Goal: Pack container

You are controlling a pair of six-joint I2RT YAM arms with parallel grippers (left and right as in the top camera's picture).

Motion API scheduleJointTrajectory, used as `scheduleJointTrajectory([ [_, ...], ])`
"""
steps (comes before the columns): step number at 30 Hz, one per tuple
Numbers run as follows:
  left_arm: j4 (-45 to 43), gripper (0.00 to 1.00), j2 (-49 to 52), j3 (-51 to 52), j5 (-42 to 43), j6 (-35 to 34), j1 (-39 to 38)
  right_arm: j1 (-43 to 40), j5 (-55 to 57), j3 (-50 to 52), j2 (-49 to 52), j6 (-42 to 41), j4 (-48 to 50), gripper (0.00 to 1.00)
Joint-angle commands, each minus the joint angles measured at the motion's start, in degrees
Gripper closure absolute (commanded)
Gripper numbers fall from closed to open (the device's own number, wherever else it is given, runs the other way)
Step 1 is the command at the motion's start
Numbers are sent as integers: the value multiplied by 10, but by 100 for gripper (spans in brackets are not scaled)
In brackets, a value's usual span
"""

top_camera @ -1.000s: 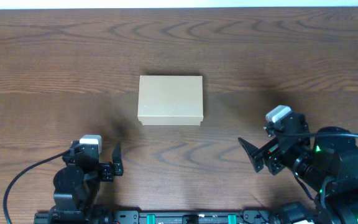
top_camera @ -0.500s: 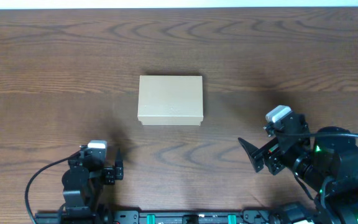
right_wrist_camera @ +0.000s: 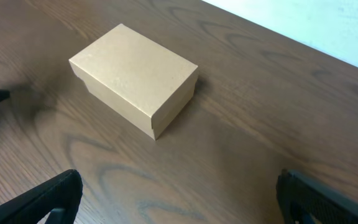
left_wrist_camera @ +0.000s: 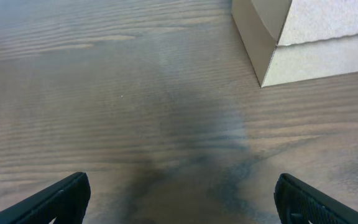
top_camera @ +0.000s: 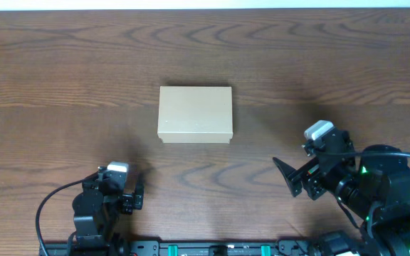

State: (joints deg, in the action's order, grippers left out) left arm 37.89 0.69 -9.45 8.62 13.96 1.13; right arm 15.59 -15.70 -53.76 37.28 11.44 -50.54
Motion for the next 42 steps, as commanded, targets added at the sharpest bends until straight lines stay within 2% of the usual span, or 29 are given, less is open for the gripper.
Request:
scheduleJointTrajectory([
  [1,8,5,-5,2,2,-18,3,-4,-4,1,-2,-2,-1,1],
  [12,8,5,-5,2,2,-18,3,-4,-2,1,-2,-1,-3,1],
  [17,8,5,-5,2,2,-18,3,-14,53,12,-18,-10,-50,1],
  [25,8,5,-5,2,2,-18,3,-52,81,231,-172,-17,80,1],
  [29,8,5,-5,2,2,-18,3,-76,96,308,-243,-43,109,1],
  [37,8,5,-5,2,2,-18,3,-87,99,408,-323,-54,116,1],
  [42,8,5,-5,2,2,-18,3,-87,99,447,-365,-90,114,1],
])
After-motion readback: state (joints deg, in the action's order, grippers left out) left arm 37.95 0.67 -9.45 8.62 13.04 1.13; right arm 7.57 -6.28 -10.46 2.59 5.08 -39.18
